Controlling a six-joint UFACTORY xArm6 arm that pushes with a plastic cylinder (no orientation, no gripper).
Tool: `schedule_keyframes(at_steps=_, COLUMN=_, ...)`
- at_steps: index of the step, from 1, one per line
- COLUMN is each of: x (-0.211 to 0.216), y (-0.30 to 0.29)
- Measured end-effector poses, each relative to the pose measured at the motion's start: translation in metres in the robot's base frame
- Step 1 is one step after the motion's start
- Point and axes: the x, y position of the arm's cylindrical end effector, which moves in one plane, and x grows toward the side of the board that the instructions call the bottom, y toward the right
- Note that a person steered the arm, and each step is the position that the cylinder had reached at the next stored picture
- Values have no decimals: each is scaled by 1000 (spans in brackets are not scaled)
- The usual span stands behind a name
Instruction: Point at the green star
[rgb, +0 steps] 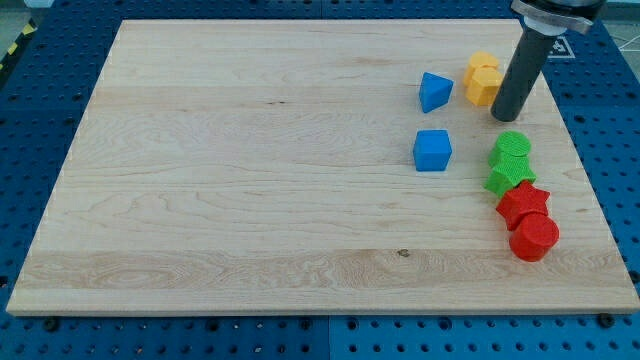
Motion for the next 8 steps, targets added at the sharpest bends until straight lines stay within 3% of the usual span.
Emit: schedule_keyframes(at_steps=8, x=0, y=57)
